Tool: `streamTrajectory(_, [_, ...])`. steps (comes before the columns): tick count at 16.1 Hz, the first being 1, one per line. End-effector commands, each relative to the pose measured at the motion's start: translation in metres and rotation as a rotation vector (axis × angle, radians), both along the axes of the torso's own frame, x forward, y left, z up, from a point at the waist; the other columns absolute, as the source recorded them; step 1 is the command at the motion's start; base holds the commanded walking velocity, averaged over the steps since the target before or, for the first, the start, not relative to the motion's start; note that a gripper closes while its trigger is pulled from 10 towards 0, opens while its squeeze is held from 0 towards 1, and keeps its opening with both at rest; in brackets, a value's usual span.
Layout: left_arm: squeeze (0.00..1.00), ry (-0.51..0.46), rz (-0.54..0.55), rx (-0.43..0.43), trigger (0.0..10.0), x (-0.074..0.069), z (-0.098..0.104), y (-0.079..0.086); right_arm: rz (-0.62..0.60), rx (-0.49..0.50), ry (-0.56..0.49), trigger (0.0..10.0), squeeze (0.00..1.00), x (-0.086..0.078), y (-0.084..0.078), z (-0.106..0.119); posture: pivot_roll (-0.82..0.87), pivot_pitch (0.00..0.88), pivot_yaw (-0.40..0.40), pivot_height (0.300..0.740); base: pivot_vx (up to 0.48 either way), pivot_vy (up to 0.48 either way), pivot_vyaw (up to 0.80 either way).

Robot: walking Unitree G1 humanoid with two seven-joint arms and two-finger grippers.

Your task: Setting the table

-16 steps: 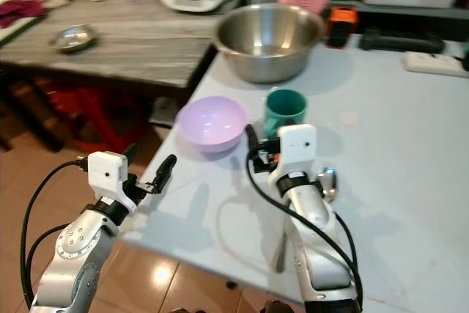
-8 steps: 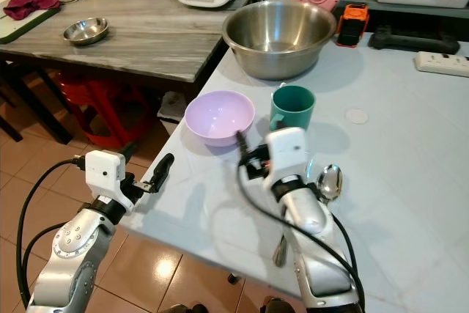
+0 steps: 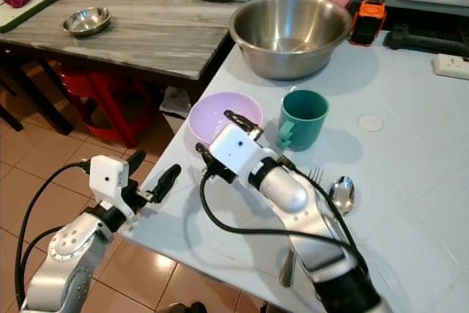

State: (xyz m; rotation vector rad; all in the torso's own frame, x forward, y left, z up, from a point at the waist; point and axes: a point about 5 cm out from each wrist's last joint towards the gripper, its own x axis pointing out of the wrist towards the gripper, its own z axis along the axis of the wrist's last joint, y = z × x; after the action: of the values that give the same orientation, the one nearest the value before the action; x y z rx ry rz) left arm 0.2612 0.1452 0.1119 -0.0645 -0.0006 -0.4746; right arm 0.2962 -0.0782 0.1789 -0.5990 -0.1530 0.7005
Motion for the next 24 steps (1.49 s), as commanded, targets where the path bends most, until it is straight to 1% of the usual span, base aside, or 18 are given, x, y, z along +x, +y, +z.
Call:
streamTrajectory(1, [0.0,0.009,-0.01,0.0,10.0,-0.003,0.0,0.002,0.02,-0.037,0.047,10.0,0.0,0.006,0.002,-0.004,-0.15,0.153,0.109,0.74,0.0,0.0,0.0])
streamTrajectory(2, [0.0,0.014,-0.019,-0.002,10.0,-0.003,0.0,0.001,0.044,-0.066,0.07,10.0,0.0,0.012,0.002,-0.004,-0.15,0.154,0.108,0.74,0.0,0.0,0.0])
streamTrajectory(4, [0.0,0.02,-0.032,-0.008,10.0,-0.005,-0.001,-0.001,0.073,-0.113,0.11,10.0,0.0,0.019,0.002,-0.008,-0.14,0.155,0.106,0.74,0.0,0.0,0.0])
streamTrajectory(6, [0.0,0.025,-0.057,-0.007,10.0,-0.007,-0.003,-0.002,0.097,-0.156,0.115,10.0,0.0,0.027,0.005,-0.011,-0.14,0.156,0.103,0.74,0.0,0.0,0.0])
streamTrajectory(7, [0.0,0.021,-0.079,-0.006,10.0,-0.009,-0.003,-0.003,0.106,-0.191,0.1,4.5,0.0,0.032,0.007,-0.012,-0.14,0.157,0.1,0.74,0.0,0.0,0.0])
streamTrajectory(8, [0.0,0.017,-0.097,-0.001,10.0,-0.01,-0.003,-0.003,0.106,-0.22,0.1,0.0,0.0,0.036,0.007,-0.014,-0.13,0.157,0.096,0.74,0.0,0.0,0.0])
streamTrajectory(10, [0.0,0.015,-0.121,-0.001,10.0,-0.012,-0.003,-0.003,0.109,-0.254,0.109,0.0,0.0,0.041,0.004,-0.02,-0.13,0.154,0.094,0.74,0.0,0.0,0.0])
streamTrajectory(15, [0.0,0.008,-0.133,0.003,10.0,-0.012,-0.004,-0.003,0.109,-0.299,0.114,0.0,0.0,0.046,-0.002,-0.03,-0.12,0.151,0.096,0.74,0.0,0.0,0.0])
streamTrajectory(24, [0.0,-0.014,-0.162,0.001,10.0,-0.011,-0.003,-0.004,0.1,-0.296,0.062,0.0,0.0,0.049,-0.006,-0.027,-0.12,0.141,0.099,0.74,0.0,0.0,0.0])
